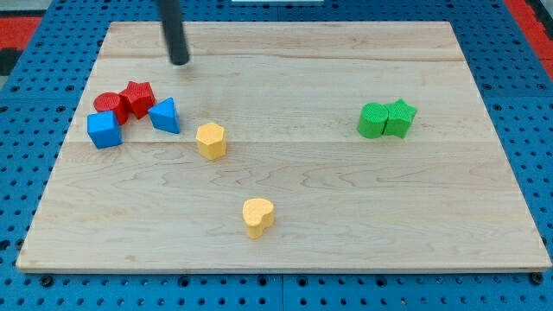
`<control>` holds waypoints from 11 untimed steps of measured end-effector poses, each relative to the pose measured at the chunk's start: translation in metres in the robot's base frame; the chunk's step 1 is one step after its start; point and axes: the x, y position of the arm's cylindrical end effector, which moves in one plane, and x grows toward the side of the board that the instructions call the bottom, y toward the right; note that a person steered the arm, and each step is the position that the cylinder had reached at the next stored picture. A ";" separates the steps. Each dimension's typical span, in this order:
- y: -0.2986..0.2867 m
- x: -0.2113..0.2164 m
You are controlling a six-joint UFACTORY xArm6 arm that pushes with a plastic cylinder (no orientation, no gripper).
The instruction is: Push the red circle into the red star
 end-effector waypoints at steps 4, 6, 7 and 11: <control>-0.125 0.100; -0.093 0.099; -0.082 0.101; -0.061 0.095</control>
